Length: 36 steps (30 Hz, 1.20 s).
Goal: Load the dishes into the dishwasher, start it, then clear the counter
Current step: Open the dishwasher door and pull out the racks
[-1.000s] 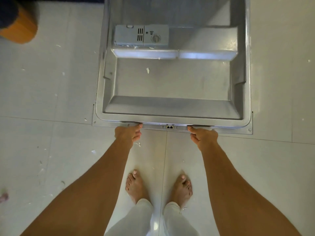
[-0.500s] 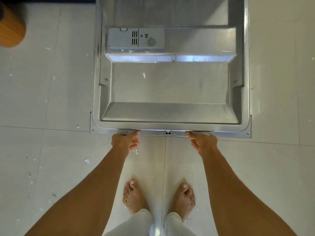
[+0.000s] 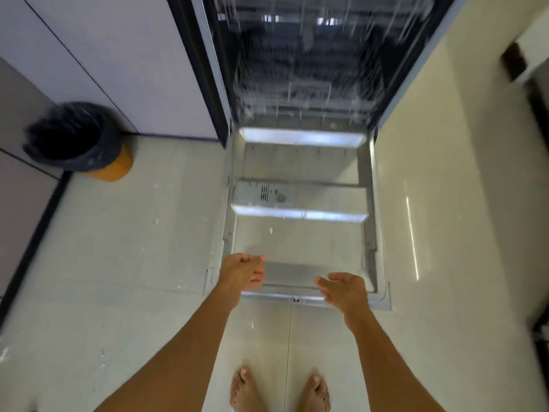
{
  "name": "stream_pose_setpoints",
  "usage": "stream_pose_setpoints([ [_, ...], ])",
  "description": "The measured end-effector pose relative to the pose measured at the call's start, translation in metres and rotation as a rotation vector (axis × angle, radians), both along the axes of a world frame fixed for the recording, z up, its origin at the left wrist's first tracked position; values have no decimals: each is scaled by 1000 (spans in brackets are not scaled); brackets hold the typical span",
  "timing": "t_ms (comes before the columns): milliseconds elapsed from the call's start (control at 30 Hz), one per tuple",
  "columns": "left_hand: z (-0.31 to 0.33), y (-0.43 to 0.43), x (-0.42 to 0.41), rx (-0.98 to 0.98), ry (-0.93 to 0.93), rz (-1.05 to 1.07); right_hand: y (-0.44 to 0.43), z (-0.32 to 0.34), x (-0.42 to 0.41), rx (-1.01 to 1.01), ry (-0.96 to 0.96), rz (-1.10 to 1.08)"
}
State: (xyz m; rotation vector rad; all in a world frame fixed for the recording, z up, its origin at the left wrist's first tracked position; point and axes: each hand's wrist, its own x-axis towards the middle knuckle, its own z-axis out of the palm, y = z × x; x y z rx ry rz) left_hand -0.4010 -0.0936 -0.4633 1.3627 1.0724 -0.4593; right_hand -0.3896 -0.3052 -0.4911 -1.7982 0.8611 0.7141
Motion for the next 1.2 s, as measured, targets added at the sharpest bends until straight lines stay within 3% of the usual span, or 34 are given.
stream_pose_setpoints([
  [233, 169, 20, 29, -10, -111, -52, 49, 170, 50, 141, -146, 55],
  [500, 250, 30, 71, 28, -213, -86, 60, 257, 90, 166, -270, 80],
  [833, 230, 25, 179, 291, -245, -329, 49, 229, 181, 110, -275, 120],
  [967, 204, 23, 219, 471, -272, -519, 42, 206, 224, 13, -317, 230],
  [1200, 167, 34, 284, 624, -311, -770, 40, 180, 294, -199, -423, 445],
])
